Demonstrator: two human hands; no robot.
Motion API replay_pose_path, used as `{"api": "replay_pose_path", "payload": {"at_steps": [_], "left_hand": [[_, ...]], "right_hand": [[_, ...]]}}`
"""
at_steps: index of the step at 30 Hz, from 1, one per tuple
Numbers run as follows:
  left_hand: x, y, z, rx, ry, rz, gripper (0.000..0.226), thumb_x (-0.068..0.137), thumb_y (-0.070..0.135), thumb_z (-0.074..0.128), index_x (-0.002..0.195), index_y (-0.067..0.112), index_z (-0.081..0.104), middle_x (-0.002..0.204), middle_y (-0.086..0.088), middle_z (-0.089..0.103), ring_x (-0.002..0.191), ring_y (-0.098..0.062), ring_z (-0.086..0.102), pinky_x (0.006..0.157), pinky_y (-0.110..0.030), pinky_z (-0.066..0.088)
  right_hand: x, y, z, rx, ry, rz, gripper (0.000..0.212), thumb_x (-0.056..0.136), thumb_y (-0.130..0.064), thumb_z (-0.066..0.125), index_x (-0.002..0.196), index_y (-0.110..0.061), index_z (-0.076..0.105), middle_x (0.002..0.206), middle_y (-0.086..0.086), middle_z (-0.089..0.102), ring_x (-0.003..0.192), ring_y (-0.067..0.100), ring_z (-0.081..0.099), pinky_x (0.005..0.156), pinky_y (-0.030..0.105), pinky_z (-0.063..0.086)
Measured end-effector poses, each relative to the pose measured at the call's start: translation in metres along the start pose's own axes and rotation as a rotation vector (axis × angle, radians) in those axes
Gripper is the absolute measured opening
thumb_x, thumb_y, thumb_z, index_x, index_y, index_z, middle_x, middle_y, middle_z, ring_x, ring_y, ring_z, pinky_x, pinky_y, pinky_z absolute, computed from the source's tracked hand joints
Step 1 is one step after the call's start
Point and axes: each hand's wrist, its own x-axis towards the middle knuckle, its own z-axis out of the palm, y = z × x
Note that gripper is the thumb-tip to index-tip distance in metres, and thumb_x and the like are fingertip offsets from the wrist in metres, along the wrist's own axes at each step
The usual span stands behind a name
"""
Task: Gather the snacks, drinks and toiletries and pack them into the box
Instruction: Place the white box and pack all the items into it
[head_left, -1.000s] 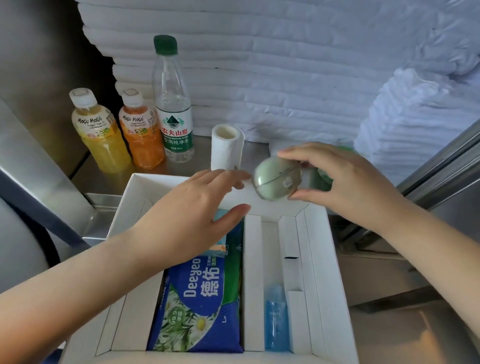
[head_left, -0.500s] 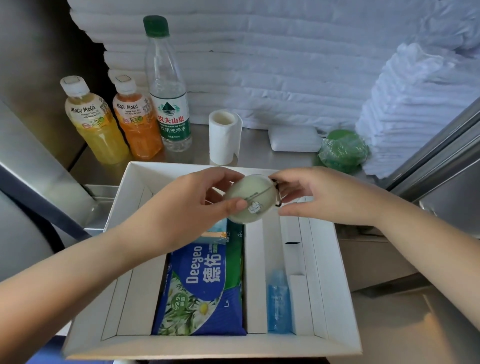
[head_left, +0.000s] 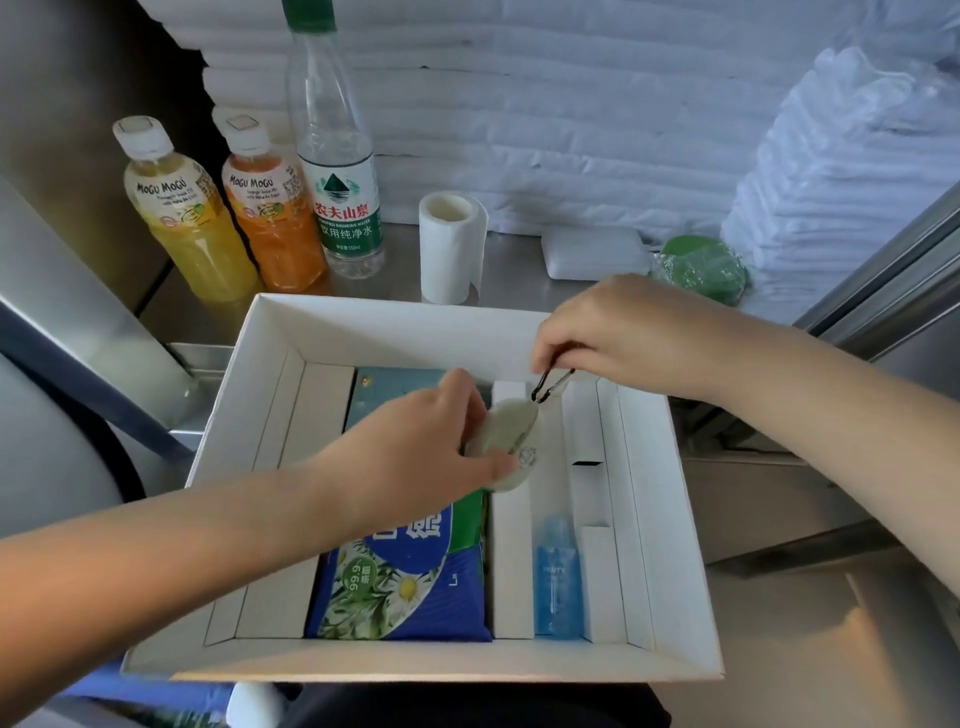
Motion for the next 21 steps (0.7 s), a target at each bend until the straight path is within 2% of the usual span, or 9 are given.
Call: {"api": "replay_pose_path", "payload": {"at_steps": [2, 5, 8, 10, 13, 15, 17, 19, 21], "left_hand": [[0.007, 0.001, 0.014, 0.086, -0.002, 0.008, 0.04, 0.078, 0.059, 0.059, 0.096, 0.031, 0.037, 0.082, 0.011, 0.057, 0.066, -0.003, 0.057, 0.057, -0.023, 0.053], [0.015, 0.001, 0.031, 0.153, -0.01, 0.01, 0.046, 0.08, 0.059, 0.058, 0.1, 0.023, 0.037, 0.079, 0.009, 0.055, 0.067, -0.004, 0.054, 0.059, -0.028, 0.051], [0.02, 0.002, 0.042, 0.193, 0.004, 0.021, 0.049, 0.08, 0.063, 0.053, 0.099, 0.021, 0.036, 0.078, 0.009, 0.053, 0.066, -0.007, 0.053, 0.057, -0.028, 0.049], [0.023, 0.004, 0.047, 0.202, 0.015, 0.034, 0.051, 0.08, 0.065, 0.051, 0.099, 0.021, 0.035, 0.076, 0.01, 0.053, 0.065, -0.006, 0.052, 0.054, -0.025, 0.047], [0.025, 0.009, 0.054, 0.225, 0.025, 0.057, 0.051, 0.08, 0.067, 0.049, 0.095, 0.021, 0.033, 0.073, 0.009, 0.052, 0.06, -0.003, 0.049, 0.045, -0.022, 0.034], [0.027, 0.011, 0.058, 0.236, 0.015, 0.057, 0.052, 0.08, 0.068, 0.049, 0.094, 0.02, 0.033, 0.073, 0.008, 0.053, 0.06, -0.005, 0.05, 0.044, -0.023, 0.033], [0.029, 0.012, 0.062, 0.261, 0.014, 0.047, 0.052, 0.08, 0.068, 0.048, 0.093, 0.019, 0.034, 0.073, 0.007, 0.053, 0.06, -0.007, 0.051, 0.045, -0.023, 0.037], [0.031, 0.013, 0.064, 0.302, 0.032, 0.052, 0.053, 0.08, 0.069, 0.047, 0.092, 0.019, 0.034, 0.072, 0.006, 0.052, 0.058, -0.008, 0.052, 0.045, -0.024, 0.04], [0.032, 0.013, 0.066, 0.327, 0.054, 0.066, 0.054, 0.081, 0.07, 0.044, 0.093, 0.018, 0.033, 0.071, 0.007, 0.052, 0.057, -0.007, 0.051, 0.044, -0.023, 0.04]], "right_hand": [[0.005, 0.0, 0.009, -0.154, -0.039, -0.075, 0.027, 0.091, -0.012, 0.054, 0.109, -0.029, 0.064, 0.104, -0.012, 0.066, 0.094, 0.009, 0.059, 0.075, 0.025, 0.044], [0.009, 0.002, 0.018, -0.263, -0.149, -0.092, 0.03, 0.091, -0.011, 0.05, 0.113, -0.026, 0.062, 0.114, -0.006, 0.061, 0.103, 0.017, 0.052, 0.076, 0.03, 0.038], [0.014, 0.0, 0.019, -0.236, -0.304, -0.003, 0.028, 0.09, -0.013, 0.047, 0.113, -0.018, 0.062, 0.117, 0.003, 0.058, 0.109, 0.025, 0.047, 0.083, 0.032, 0.039], [0.016, -0.003, 0.021, -0.273, -0.36, 0.022, 0.029, 0.088, -0.014, 0.047, 0.113, -0.006, 0.06, 0.118, 0.013, 0.058, 0.111, 0.034, 0.048, 0.088, 0.043, 0.043], [0.019, -0.006, 0.023, -0.256, -0.404, 0.118, 0.033, 0.086, -0.015, 0.047, 0.111, 0.005, 0.055, 0.117, 0.023, 0.057, 0.112, 0.041, 0.049, 0.089, 0.047, 0.043], [0.018, -0.008, 0.026, -0.196, -0.409, 0.155, 0.029, 0.088, -0.012, 0.048, 0.11, 0.001, 0.06, 0.112, 0.019, 0.06, 0.106, 0.037, 0.053, 0.084, 0.041, 0.045], [0.016, -0.004, 0.028, -0.194, -0.379, 0.156, 0.018, 0.089, -0.015, 0.048, 0.093, -0.008, 0.064, 0.093, 0.01, 0.062, 0.082, 0.027, 0.057, 0.065, 0.034, 0.045], [0.016, -0.002, 0.025, -0.187, -0.346, 0.16, 0.017, 0.087, -0.021, 0.048, 0.072, -0.024, 0.056, 0.067, -0.002, 0.053, 0.055, 0.015, 0.046, 0.048, 0.024, 0.031], [0.016, 0.003, 0.029, -0.196, -0.329, 0.146, 0.022, 0.085, -0.022, 0.048, 0.064, -0.029, 0.049, 0.06, -0.009, 0.046, 0.049, 0.013, 0.04, 0.045, 0.021, 0.024]]}}
